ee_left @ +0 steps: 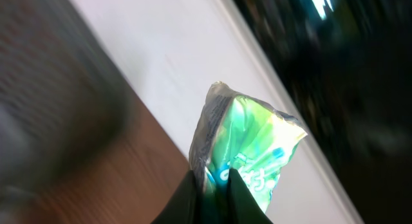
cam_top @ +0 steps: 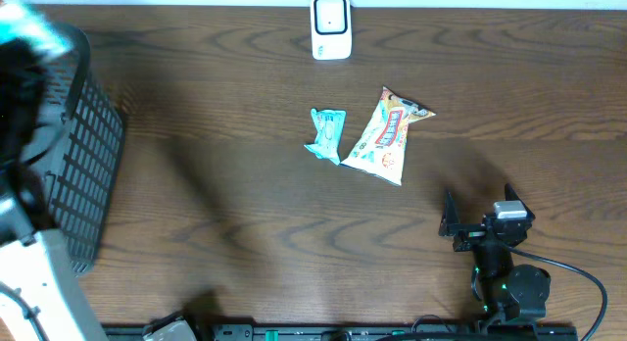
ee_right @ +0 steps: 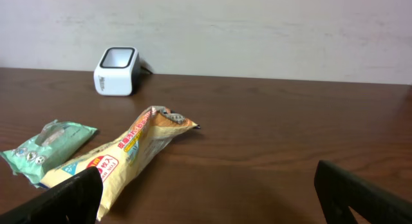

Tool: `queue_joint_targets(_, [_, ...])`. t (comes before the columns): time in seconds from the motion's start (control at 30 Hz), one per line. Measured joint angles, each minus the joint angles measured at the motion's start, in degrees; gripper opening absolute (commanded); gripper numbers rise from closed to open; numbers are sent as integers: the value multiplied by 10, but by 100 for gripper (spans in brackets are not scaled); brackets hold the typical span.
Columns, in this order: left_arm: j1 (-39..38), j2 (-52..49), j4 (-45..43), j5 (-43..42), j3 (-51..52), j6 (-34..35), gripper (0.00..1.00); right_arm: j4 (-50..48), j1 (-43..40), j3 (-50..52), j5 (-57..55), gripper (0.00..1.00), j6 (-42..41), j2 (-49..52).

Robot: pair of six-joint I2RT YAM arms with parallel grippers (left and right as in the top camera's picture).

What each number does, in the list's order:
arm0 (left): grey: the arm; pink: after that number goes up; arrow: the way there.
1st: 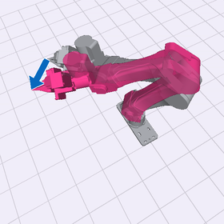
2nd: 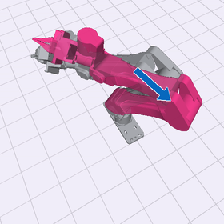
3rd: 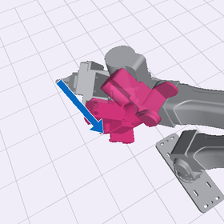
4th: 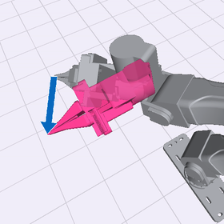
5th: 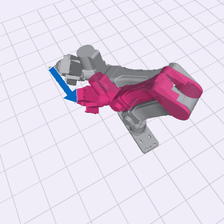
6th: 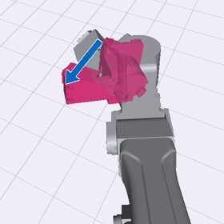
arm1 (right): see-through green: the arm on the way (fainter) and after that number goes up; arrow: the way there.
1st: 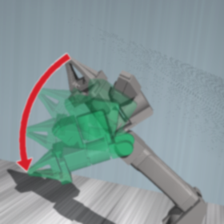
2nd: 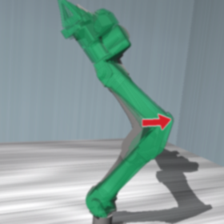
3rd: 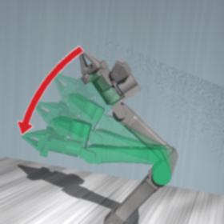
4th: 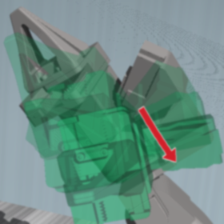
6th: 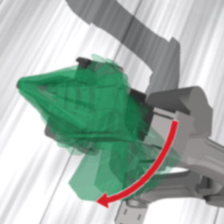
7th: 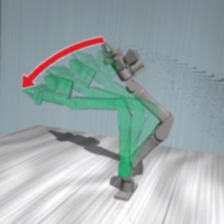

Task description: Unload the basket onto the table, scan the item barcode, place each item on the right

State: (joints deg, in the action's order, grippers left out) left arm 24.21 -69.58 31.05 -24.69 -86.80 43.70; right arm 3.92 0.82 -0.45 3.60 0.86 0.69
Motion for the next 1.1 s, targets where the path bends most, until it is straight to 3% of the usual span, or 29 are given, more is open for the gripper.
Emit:
queue_joint_targets(0.37, [-312, -156, 21, -4, 0, -22, 7, 0, 0, 0, 0, 99, 0, 0])
queue_joint_targets(0.57, [-401, -269, 21, 17, 0, -24, 7, 0, 0, 0, 0, 99, 0, 0])
queue_joint_targets(0.9, [-473, -411, 5, 26, 0, -29, 8, 0, 0, 0, 0, 99, 0, 0])
queue_joint_targets(0.93, [-478, -420, 4, 26, 0, -29, 14, 0, 0, 0, 0, 99, 0, 0])
queue_joint_targets(1.0, [-487, -434, 0, 26, 0, -33, 36, 0, 0, 0, 0, 99, 0, 0])
queue_joint_targets(1.1, [-500, -448, -8, 28, 0, -33, 48, 0, 0, 0, 0, 99, 0, 0])
